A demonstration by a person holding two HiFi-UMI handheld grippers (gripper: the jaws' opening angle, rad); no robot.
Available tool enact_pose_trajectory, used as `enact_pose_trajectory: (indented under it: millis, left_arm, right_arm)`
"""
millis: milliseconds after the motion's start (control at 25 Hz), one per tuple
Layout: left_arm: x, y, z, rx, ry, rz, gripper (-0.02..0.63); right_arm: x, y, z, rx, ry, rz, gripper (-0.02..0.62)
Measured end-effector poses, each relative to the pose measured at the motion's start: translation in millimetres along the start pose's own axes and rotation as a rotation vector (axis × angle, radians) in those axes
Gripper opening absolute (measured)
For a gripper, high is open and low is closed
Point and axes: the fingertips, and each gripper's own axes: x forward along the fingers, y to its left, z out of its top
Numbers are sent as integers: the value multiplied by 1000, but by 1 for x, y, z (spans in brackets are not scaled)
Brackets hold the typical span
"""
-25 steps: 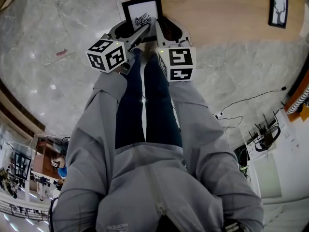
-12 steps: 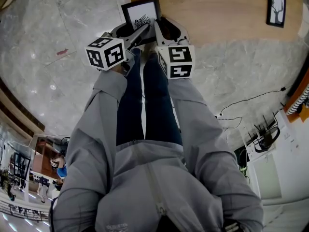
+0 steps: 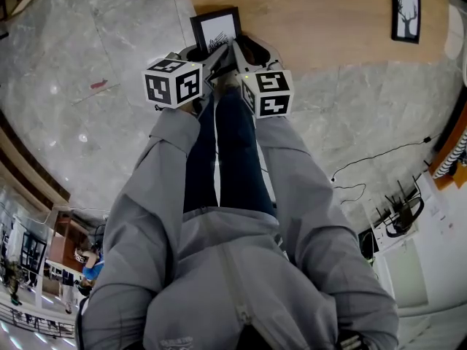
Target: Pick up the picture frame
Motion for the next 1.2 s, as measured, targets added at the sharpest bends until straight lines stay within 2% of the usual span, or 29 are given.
enact_pose_trajectory:
  millis: [320,520,680,760,960,1200]
  left_arm:
    - [2,-4,3,-39,59,104,54]
    - [3,-16,6,-56,84,154,43]
    - [8,-36,2,-33,147,166,30]
    - [9,-47,1,-3,168,188,26]
    - [-5,-78,11,167,205,257,25]
    - [-44,-124,41,261,143,290,25]
  right_arm:
    - [-13,-6,5,-12,57,-30,91]
    - [-45,-22,8,17,70,-74,84]
    - [-77,-33,17,13,73,-119,63]
    - [-94,-38,22,20,73,-140,54]
    - [-140,-36,45,18,45,-175,41]
    - [-202,-26,74,7,-3,-208,32]
